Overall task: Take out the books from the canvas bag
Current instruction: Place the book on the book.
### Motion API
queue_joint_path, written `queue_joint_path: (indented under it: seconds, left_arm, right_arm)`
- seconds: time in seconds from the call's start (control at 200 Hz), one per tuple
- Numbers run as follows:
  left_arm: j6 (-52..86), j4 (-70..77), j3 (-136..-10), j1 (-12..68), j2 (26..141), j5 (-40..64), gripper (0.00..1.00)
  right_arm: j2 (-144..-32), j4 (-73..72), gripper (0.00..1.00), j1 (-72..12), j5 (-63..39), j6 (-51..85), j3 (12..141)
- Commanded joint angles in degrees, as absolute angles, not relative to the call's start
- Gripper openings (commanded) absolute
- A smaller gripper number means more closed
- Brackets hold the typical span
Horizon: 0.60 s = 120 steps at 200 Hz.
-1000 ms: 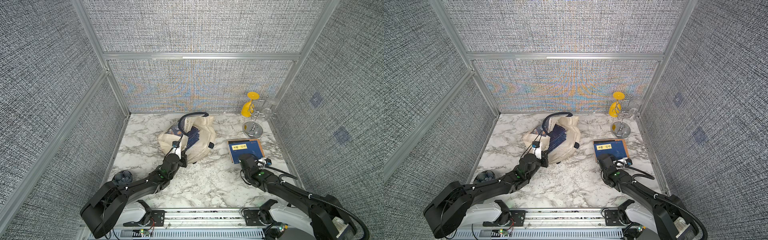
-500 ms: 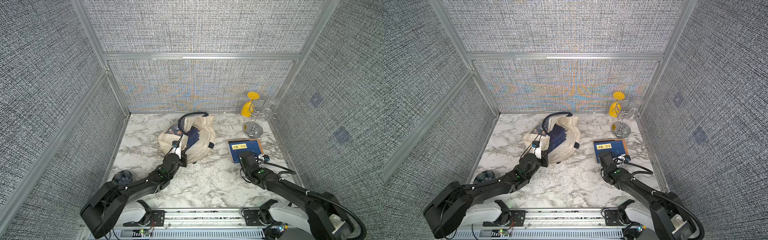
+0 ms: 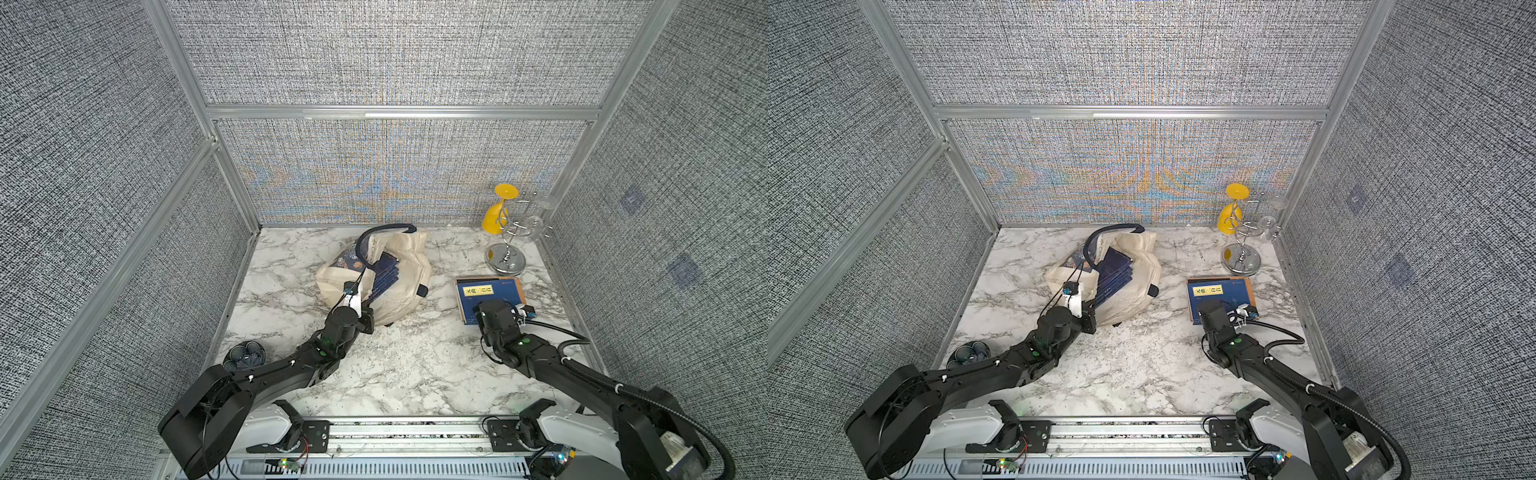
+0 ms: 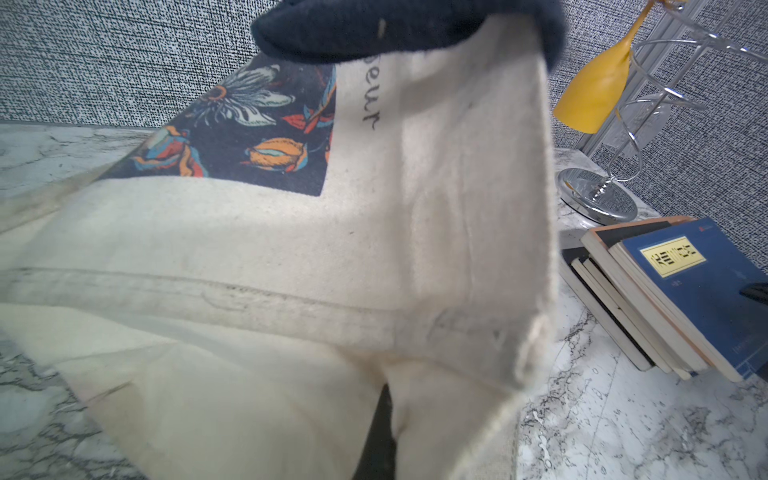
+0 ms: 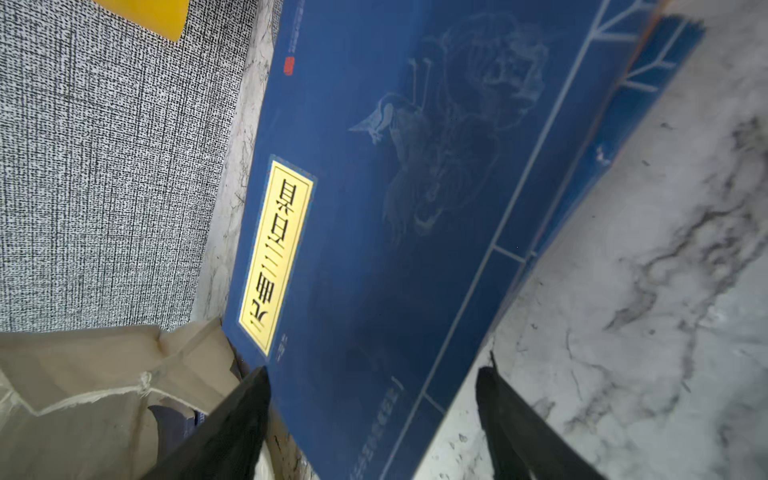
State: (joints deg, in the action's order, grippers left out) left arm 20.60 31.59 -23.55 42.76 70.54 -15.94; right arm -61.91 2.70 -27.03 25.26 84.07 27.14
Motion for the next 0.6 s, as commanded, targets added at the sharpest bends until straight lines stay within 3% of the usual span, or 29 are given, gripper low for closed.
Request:
queue_joint_path:
  seconds: [0.0,0.27,0.595]
  left_arm:
    - [19.5,33.2,-23.8,42.8,69.9,-14.7,0.0]
    - [20.5,34.4,-20.5,42.8,67.3,-17.8,0.0]
    - [22.0,28.5,-19.2,42.8,63.2,-19.0,0.0]
  right_arm:
    - [-60.2,8.2,0.86,-27.1,22.2,80.7,28.1]
    - [-58.7,0.8,0.87,-31.0,14.5,66.8,30.1]
    - [-71.5,-8.7,0.88,-42.8,12.2,55.7,41.0]
